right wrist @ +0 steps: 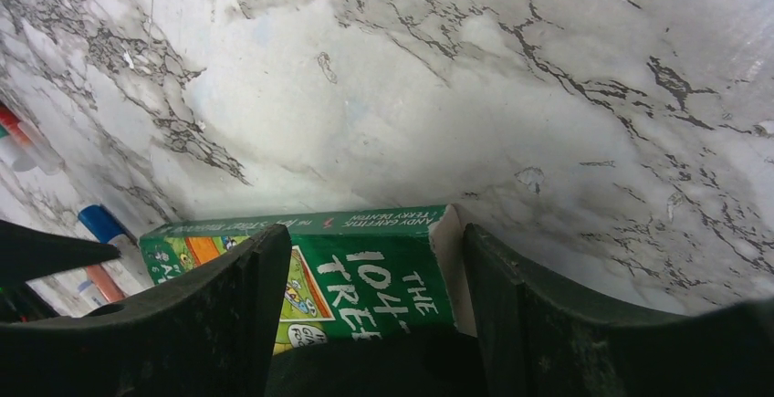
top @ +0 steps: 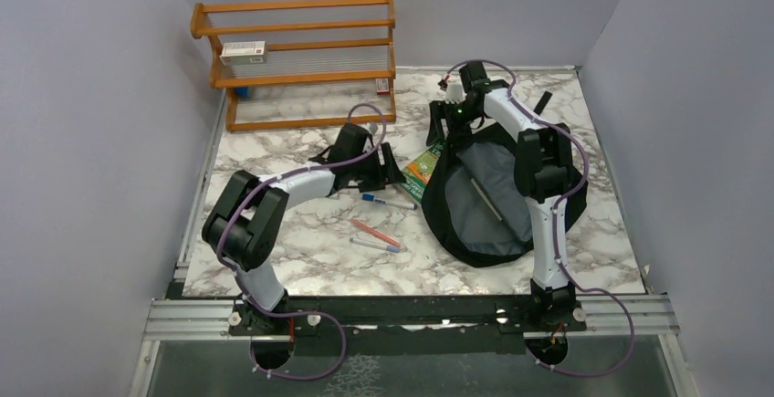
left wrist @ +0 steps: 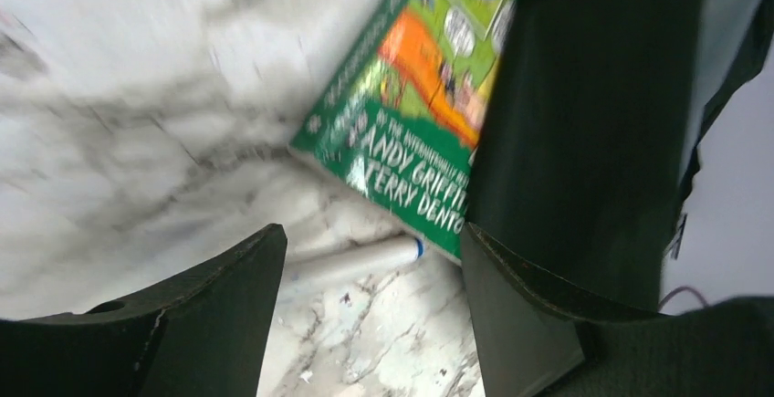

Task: Pack the student bag
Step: Adjust the book.

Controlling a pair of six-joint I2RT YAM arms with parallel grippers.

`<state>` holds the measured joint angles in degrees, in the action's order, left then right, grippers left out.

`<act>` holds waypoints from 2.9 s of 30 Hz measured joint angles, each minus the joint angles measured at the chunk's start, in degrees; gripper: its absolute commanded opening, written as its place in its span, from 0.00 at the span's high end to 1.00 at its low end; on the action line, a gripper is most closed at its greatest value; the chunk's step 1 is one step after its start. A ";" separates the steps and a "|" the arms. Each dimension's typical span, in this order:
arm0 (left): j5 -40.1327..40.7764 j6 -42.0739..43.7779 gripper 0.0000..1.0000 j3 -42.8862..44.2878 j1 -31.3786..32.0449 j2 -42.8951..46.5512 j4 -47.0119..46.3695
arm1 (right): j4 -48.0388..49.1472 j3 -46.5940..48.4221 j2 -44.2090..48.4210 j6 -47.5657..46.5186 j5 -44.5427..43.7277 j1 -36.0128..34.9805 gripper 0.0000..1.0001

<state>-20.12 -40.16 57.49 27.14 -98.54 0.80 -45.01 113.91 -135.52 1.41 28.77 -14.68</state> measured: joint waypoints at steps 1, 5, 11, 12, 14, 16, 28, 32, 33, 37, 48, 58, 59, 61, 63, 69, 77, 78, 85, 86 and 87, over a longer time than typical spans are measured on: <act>0.22 -0.92 0.29 -1.75 1.20 0.13 -0.92 | 0.13 -0.15 0.09 0.00 -0.07 0.00 0.28; 1.25 -3.50 0.29 -5.73 4.66 0.17 -2.69 | 1.25 -1.51 0.79 -0.20 -0.52 -0.02 0.31; 3.69 -5.46 0.29 -3.93 6.73 -0.07 -5.79 | 2.25 -2.60 1.29 -0.85 -1.22 -0.04 0.36; 3.98 -5.64 0.30 -3.13 6.78 -0.31 -6.14 | 2.36 -2.75 1.38 -0.96 -1.29 -0.04 0.37; 4.57 -5.90 0.30 -1.57 6.86 -1.01 -7.02 | 2.58 -3.15 1.55 -1.07 -1.36 -0.04 0.39; 4.98 -5.97 0.32 -0.50 6.86 -1.92 -7.80 | 2.69 -3.43 1.68 -1.07 -1.33 -0.07 0.40; 5.22 -7.19 0.32 -1.27 6.97 -4.07 -10.27 | 2.69 -3.63 1.90 -2.56 -1.38 -0.33 0.32; 5.77 -7.17 0.32 -2.93 7.04 -1.81 -9.11 | 2.80 -3.85 2.14 -2.54 -1.73 -0.59 0.30; 6.05 -7.17 0.32 -3.21 7.08 -1.20 -8.66 | 2.86 -3.96 2.27 -2.54 -1.92 -0.68 0.29; 6.73 -7.17 0.32 -3.89 7.34 0.57 -7.98 | 3.41 -4.70 2.82 -2.75 -2.27 -0.79 0.26; 6.71 -7.21 0.32 -3.93 8.92 -2.21 -8.46 | 2.36 -2.67 2.54 -7.54 -0.44 -1.03 0.37; 6.49 -7.82 0.32 -2.29 9.22 -6.40 -10.56 | 1.05 0.55 0.35 -10.32 2.67 -1.55 0.42; 6.47 -7.87 0.32 -1.77 9.20 -6.86 -10.67 | 0.94 0.63 0.13 -10.38 2.64 -1.70 0.39; 6.47 -7.89 0.32 -1.07 9.20 -7.50 -10.97 | 0.70 0.76 -0.33 -10.49 2.34 -2.14 0.33; 6.47 -8.04 0.32 -0.66 9.22 -7.96 -11.21 | 0.61 0.81 -0.46 -10.45 1.16 -2.38 0.29; 6.47 -8.26 0.32 -0.61 9.22 -8.20 -11.85 | 3.41 -2.32 1.55 -8.74 -5.01 -3.30 0.24; 6.47 -8.33 0.32 -0.61 9.25 -8.31 -12.28 | 3.74 -3.17 2.93 -6.36 -16.22 -3.28 0.14; 6.47 -8.33 0.32 -0.61 9.27 -8.31 -12.28 | 3.04 -2.93 2.93 -6.12 -17.11 -3.28 0.12; 6.47 -8.33 0.32 -0.61 9.27 -8.33 -12.28 | -0.98 -2.10 2.89 -5.84 -19.78 -3.21 0.06; 6.47 -8.33 0.32 -0.61 9.25 -8.35 -12.31 | -1.36 -2.08 2.89 -5.79 -20.11 -3.21 0.04; 6.47 -8.33 0.32 -0.61 9.25 -8.37 -12.33 | -1.57 -2.08 2.89 -5.68 -20.46 -3.21 0.02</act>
<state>-13.65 -48.49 56.88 36.38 -106.91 -11.53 -46.59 111.83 -132.64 -4.27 8.32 -17.89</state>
